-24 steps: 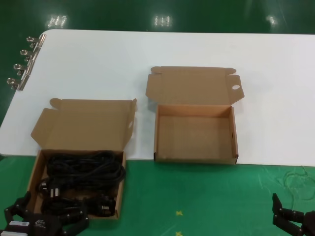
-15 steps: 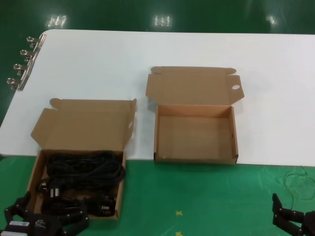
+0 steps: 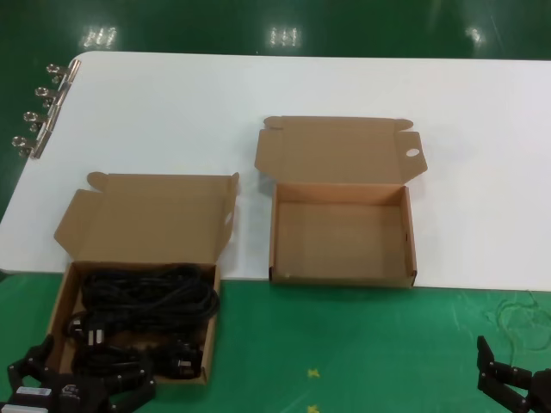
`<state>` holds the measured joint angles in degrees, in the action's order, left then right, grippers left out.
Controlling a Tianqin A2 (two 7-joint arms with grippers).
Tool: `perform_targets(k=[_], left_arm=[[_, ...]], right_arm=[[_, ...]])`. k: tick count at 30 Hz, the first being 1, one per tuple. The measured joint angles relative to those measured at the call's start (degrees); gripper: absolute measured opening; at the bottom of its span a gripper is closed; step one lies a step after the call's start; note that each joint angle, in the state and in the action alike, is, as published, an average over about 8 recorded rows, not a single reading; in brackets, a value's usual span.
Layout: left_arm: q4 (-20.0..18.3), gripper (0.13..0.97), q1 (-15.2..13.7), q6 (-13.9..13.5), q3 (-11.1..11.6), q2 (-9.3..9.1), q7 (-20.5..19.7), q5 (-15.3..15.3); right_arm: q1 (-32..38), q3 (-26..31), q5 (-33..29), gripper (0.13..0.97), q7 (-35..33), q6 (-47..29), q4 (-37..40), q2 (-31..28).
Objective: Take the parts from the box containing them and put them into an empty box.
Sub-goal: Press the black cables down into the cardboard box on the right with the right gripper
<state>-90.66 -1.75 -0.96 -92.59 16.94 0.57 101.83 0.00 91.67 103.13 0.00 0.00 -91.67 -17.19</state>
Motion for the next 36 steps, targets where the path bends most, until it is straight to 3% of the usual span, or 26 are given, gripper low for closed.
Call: perform_targets(k=[11,15,24,32,36], left_arm=[[0.00,0.966,0.00,0.00,0.00,0.00,0.00,0.00],[0.00,0.966,0.00,0.00,0.00,0.00,0.00,0.00],[0.00,0.966,0.00,0.00,0.00,0.00,0.00,0.00],[0.00,0.966,0.00,0.00,0.00,0.00,0.00,0.00],[0.00,0.966,0.00,0.00,0.00,0.00,0.00,0.00]], right_arm=[[0.00,0.00,0.00,0.816,0.00,0.00,0.00,0.00],[0.00,0.00,0.00,0.816,0.00,0.00,0.00,0.00],[0.00,0.00,0.00,0.636,0.00,0.00,0.00,0.00],[0.00,0.00,0.00,0.415,0.00,0.00,0.00,0.00],[0.00,0.00,0.00,0.355,0.00,0.00,0.00,0.00]])
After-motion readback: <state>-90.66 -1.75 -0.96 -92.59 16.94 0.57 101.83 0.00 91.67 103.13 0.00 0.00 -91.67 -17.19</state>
